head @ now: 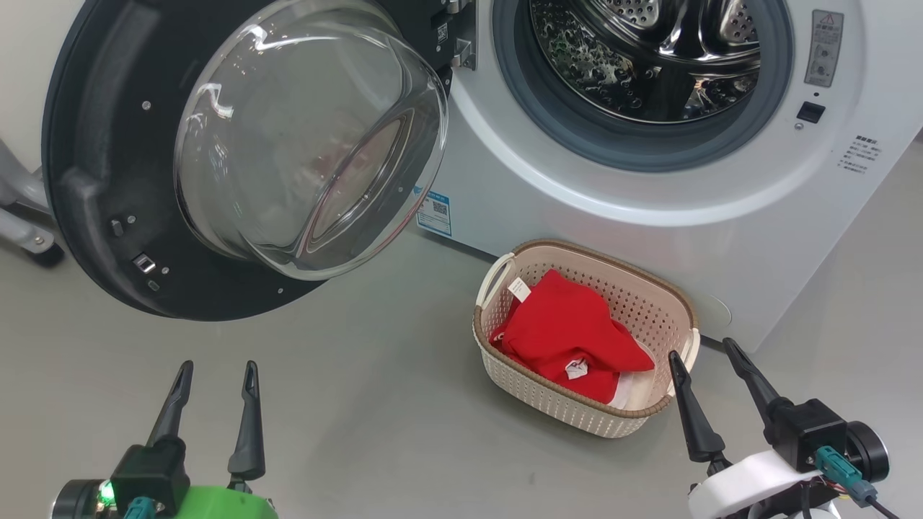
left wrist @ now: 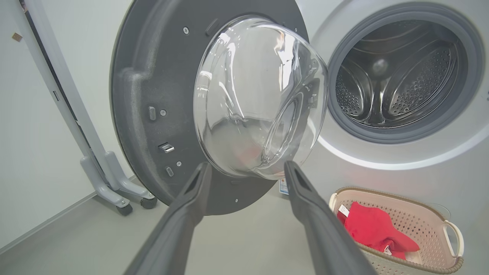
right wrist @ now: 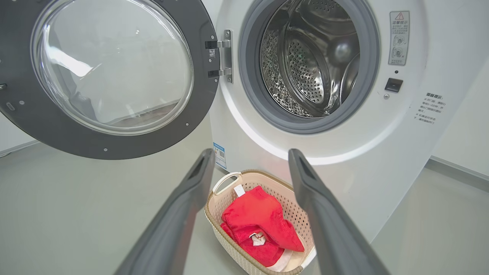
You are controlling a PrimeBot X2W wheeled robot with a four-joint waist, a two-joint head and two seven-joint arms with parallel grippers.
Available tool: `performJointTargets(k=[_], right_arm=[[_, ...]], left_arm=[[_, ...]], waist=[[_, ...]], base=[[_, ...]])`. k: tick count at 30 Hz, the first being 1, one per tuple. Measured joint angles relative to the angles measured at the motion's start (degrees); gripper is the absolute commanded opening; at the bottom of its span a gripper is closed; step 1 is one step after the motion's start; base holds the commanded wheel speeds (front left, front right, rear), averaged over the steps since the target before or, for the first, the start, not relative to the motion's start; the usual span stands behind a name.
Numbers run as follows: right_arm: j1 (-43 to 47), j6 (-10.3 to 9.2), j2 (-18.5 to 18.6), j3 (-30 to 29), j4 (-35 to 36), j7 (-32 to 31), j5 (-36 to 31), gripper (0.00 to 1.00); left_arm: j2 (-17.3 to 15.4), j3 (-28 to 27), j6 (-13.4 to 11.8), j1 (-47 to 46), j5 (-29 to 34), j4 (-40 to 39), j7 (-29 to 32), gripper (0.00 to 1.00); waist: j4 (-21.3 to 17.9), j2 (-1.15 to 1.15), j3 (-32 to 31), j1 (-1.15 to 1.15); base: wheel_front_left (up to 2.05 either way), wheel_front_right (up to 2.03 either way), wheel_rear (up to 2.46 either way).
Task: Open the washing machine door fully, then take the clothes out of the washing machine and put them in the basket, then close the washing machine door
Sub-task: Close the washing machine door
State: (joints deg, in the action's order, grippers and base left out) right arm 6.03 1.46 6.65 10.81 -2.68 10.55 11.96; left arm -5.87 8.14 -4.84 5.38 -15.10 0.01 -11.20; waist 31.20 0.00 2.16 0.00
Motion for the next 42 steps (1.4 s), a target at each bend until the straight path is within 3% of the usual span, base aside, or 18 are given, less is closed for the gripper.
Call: performJointTargets(k=[1,2,3,4,8,16,25,39,42], right_arm=[[-0.08,0.03,0.0,0.02,-0.11,-0.01,0.0,1.0],[-0.19,0.11,0.01,0.02,-0.21,-0.02,0.0,1.0],[-0.31,0.21,0.03,0.02,-0.26,-0.2,0.0,1.0],[-0.43,0.24,0.04,0.02,-0.34,-0.23,0.0,1.0],[-0.92,0.24,0.15,0.0,-0.53,-0.23,0.0,1.0],[-0.92,0.23,0.2,-0.3,-0.9,-0.23,0.0,1.0],[-0.91,0.18,0.46,-0.57,-1.15,-0.23,0.0,1.0],[-0.91,-0.09,0.98,-0.81,0.01,-0.44,0.0,1.0],[-0.91,-0.1,1.12,-0.93,0.33,-0.59,0.0,1.0]], left_arm=[[0.04,-0.01,0.0,0.0,-0.02,-0.1,-0.03,1.0],[0.11,-0.02,0.0,0.01,-0.1,-0.19,-0.04,0.73],[0.23,-0.02,0.0,0.01,-0.56,-0.34,-0.25,0.25],[0.36,-0.03,0.0,0.01,-0.81,-0.53,-0.54,0.0],[0.85,0.15,0.18,0.01,-1.65,-1.03,-0.92,0.0],[1.78,-0.55,4.02,-0.16,-9.2,-4.25,-1.99,0.0],[3.1,-6.0,9.77,-2.73,-28.91,-8.79,-2.48,0.0],[3.27,-17.51,11.18,-14.94,-56.55,-13.07,1.09,0.0],[2.55,-19.34,11.18,-17.21,-59.51,-11.66,2.58,0.0]], waist=[[0.01,0.0,0.05,0.0],[0.01,0.0,0.11,0.0],[0.01,0.0,0.15,0.0],[0.01,0.0,0.2,0.0],[-0.02,0.0,0.34,0.0],[-0.14,0.0,0.48,0.0],[-0.26,0.0,0.38,0.0],[-0.28,0.0,1.62,0.0],[-0.3,0.0,1.93,0.0]], base=[[0.0,0.0,0.0],[0.0,0.0,0.0],[0.0,0.0,0.0],[0.0,0.0,0.0],[0.0,0.0,0.0],[0.0,0.0,0.0],[0.0,0.0,0.0],[0.0,0.0,0.0],[0.0,0.0,0.0]])
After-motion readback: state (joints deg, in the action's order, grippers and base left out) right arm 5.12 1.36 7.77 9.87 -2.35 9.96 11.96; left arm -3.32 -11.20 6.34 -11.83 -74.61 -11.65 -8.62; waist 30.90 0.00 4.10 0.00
